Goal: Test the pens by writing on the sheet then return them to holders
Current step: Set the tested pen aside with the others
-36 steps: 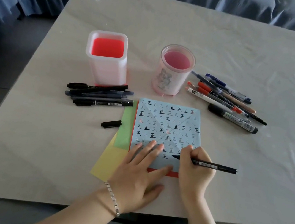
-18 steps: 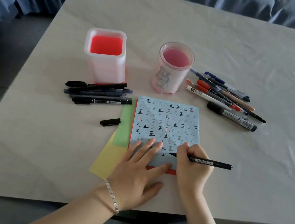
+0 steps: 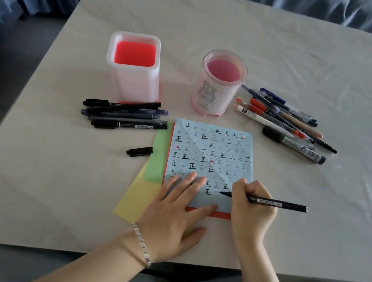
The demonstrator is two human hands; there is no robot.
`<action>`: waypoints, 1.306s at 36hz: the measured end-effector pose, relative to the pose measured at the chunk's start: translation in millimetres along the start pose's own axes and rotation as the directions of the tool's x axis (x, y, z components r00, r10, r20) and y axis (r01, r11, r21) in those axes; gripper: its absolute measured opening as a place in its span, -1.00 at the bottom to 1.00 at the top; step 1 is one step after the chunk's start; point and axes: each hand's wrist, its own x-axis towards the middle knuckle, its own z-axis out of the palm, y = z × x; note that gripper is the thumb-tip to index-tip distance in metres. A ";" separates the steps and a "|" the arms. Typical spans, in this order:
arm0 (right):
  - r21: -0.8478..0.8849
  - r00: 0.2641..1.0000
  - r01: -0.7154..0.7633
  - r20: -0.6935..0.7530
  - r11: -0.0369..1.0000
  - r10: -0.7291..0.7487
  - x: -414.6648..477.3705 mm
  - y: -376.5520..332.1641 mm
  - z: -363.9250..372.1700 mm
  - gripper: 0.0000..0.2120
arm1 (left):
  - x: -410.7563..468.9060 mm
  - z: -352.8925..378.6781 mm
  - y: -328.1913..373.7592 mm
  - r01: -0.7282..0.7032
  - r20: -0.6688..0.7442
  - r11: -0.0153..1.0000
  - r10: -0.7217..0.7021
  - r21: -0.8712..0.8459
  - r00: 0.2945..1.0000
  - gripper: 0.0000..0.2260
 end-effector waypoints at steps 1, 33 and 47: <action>0.001 1.000 0.002 0.004 1.000 -0.002 -1.0 0.1 0.1 -0.55 | 0.0 0.3 -0.1 -0.001 -0.001 1.000 0.001 0.001 1.000 -0.67; -0.034 0.997 0.071 -0.002 0.997 -0.071 -2.9 4.4 2.8 -0.69 | 0.1 2.1 -0.5 -0.011 -0.030 1.000 0.011 -0.012 0.999 -0.67; -0.034 0.996 0.075 0.045 0.997 -0.073 -3.7 0.7 3.1 -0.68 | 0.3 2.1 -0.3 -0.010 -0.030 1.000 0.010 -0.023 1.000 -0.67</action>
